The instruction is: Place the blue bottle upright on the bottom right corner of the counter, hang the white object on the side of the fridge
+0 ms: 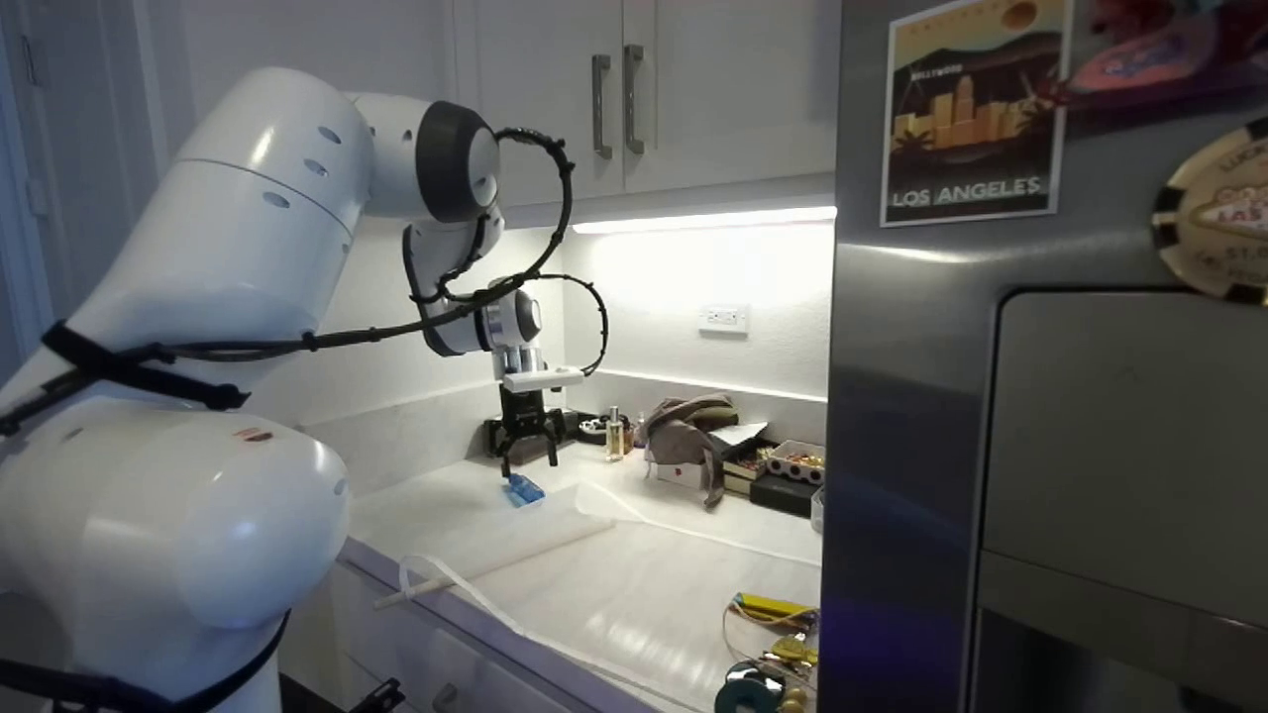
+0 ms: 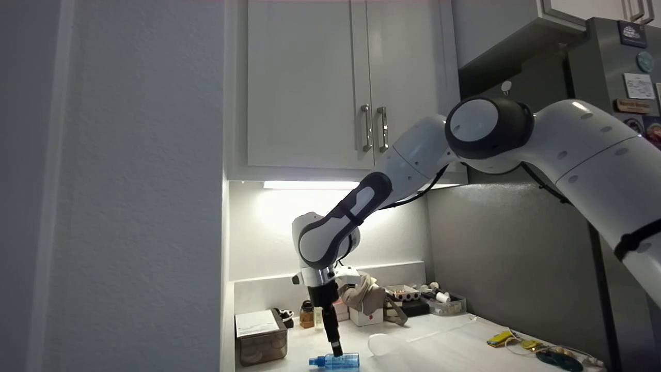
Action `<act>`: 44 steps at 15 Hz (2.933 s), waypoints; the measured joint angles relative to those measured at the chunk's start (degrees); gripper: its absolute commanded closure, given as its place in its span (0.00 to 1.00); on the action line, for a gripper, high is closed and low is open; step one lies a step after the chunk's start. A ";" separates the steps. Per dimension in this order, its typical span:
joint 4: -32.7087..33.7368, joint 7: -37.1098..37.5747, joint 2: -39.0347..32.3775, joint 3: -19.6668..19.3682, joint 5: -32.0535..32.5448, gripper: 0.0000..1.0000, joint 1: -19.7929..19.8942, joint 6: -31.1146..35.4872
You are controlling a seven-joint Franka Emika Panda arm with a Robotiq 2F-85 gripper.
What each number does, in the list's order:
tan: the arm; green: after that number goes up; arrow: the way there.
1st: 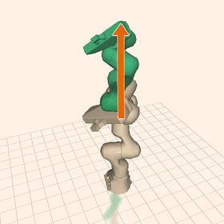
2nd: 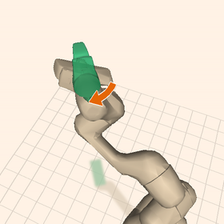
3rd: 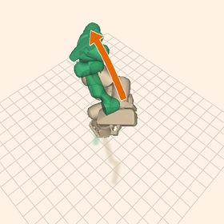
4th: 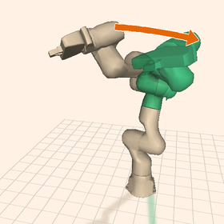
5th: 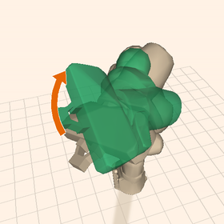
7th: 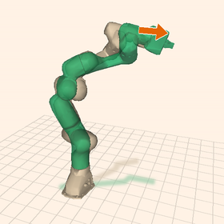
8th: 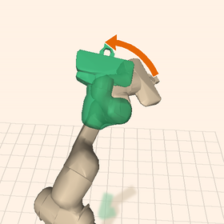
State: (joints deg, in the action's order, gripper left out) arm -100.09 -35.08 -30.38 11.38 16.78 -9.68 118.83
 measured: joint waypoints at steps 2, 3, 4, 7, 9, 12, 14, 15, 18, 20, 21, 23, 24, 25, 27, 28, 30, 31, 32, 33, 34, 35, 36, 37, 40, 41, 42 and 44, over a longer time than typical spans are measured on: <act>0.57 0.00 -0.86 0.08 0.00 0.00 -0.49 -0.97; 0.73 0.00 -1.29 0.09 0.00 0.00 -0.69 -1.29; 0.93 0.00 -1.76 0.09 0.00 0.00 -0.86 -1.54; 1.83 0.00 -3.34 0.10 0.00 0.00 -1.39 -1.95; 2.29 0.00 -4.23 0.12 0.00 0.00 -1.76 -1.96; 2.83 0.00 -4.98 0.16 0.02 0.00 -2.49 -1.96; 3.01 0.00 -5.16 0.16 0.06 0.28 -2.96 -1.96; 3.07 0.00 -5.20 0.16 0.10 0.29 -3.13 -1.96; 3.36 0.02 -5.22 0.16 0.30 0.48 -3.38 -1.96; 3.82 0.12 -5.22 0.14 0.43 0.63 -3.36 -1.96; 4.02 0.15 -5.22 0.12 0.43 0.72 -3.35 -1.96; 4.35 0.20 -5.22 0.07 0.43 0.85 -3.28 -1.96; 4.45 0.21 -5.21 0.06 0.43 0.90 -3.20 -1.96; 4.53 0.23 -5.21 0.06 0.43 0.90 -3.10 -1.95; 4.65 0.23 -5.21 0.05 0.43 0.90 -2.82 -1.94; 4.69 0.23 -5.21 0.05 0.42 0.90 -2.70 -1.93; 4.84 0.25 -5.20 0.05 0.20 0.90 -2.45 -1.83; 4.86 0.26 -5.16 0.07 -0.12 0.90 -2.28 -1.56; 4.86 0.29 -5.10 0.11 -0.77 0.90 -2.02 -0.64; 4.84 0.30 -5.01 0.17 -1.71 0.90 -1.76 0.67; 4.76 0.30 -4.84 0.31 -2.82 0.90 -1.40 2.33; 4.59 0.30 -4.64 0.59 -3.81 0.90 -1.00 4.22; 4.18 0.30 -4.32 1.00 -4.80 0.90 -0.52 6.45; 3.61 0.30 -3.86 1.42 -5.57 0.90 -0.10 8.64; 0.27 0.30 -1.56 2.82 -7.47 0.90 1.00 15.24; -1.23 0.30 -0.63 3.22 -7.98 0.90 1.26 17.44; -3.15 0.24 0.51 3.75 -8.89 0.90 1.66 19.88; -7.72 -0.17 3.04 5.21 -11.06 0.90 2.90 25.13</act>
State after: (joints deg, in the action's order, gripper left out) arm -107.81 -35.25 -27.35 16.59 5.72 -6.78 143.96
